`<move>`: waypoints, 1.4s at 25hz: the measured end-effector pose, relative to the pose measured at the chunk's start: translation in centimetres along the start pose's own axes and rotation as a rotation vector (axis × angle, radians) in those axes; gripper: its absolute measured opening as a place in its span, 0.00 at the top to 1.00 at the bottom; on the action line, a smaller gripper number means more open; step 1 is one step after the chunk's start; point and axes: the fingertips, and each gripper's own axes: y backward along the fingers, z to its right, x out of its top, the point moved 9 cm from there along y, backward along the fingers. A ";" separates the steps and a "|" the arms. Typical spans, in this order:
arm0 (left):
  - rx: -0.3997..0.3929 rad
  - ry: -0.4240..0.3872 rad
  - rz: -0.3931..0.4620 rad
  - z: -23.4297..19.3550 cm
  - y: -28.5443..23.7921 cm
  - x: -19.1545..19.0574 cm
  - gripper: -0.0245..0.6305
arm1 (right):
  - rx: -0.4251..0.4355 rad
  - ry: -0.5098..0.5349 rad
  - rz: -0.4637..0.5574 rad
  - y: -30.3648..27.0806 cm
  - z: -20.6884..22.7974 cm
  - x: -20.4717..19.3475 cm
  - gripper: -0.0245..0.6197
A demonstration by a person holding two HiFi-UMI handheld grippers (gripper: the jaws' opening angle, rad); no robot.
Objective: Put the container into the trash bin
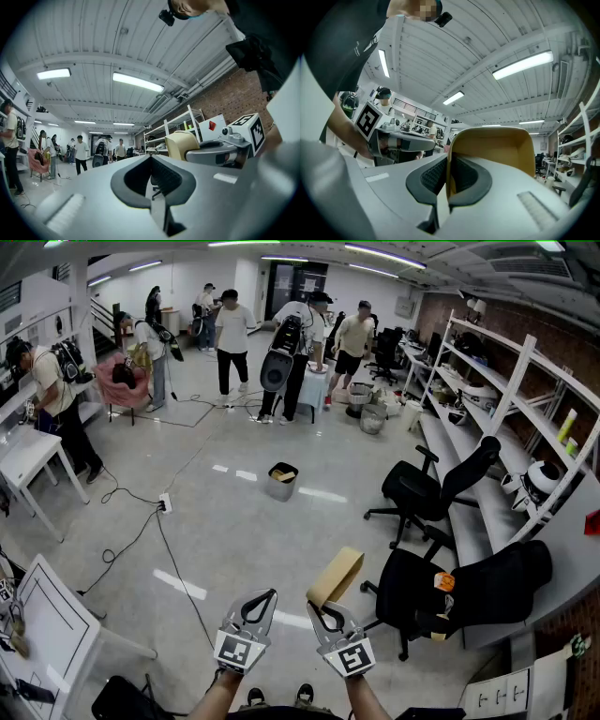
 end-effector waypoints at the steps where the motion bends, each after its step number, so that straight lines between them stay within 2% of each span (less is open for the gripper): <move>1: -0.001 0.007 -0.009 -0.1 0.2 0.2 0.96 | -0.002 0.003 -0.006 -0.1 -0.1 0.0 0.94; 6: -0.004 0.008 0.007 -1.4 1.2 0.1 0.96 | 0.021 -0.007 -0.019 -1.3 -1.3 -0.1 0.93; 10: -0.011 0.022 0.005 -3.0 1.8 -0.3 0.96 | -0.023 -0.005 -0.067 -2.7 -2.2 0.3 0.93; 15: -0.025 0.035 -0.008 -4.5 2.4 -1.2 0.96 | -0.054 -0.028 -0.065 -4.4 -2.8 -0.5 0.93; 19: -0.021 0.036 -0.031 -5.3 1.5 -2.0 0.96 | -0.027 -0.037 -0.062 -5.7 -1.9 -1.3 0.93; 24: -0.009 0.035 -0.091 -6.6 -2.0 -3.0 0.96 | 0.002 -0.048 -0.056 -8.8 1.3 -3.5 0.93; 27: 0.004 0.007 -0.114 -8.0 -5.0 -3.7 0.96 | 0.010 -0.056 -0.060 -11.6 4.2 -4.3 0.93; 31: 0.010 -0.046 -0.121 -9.3 -10.2 -4.6 0.96 | 0.031 -0.071 -0.031 -14.9 9.7 -5.2 0.93; 35: 0.025 -0.055 -0.112 -9.6 -15.7 -4.9 0.96 | 0.063 -0.098 -0.027 -17.0 15.4 -7.4 0.93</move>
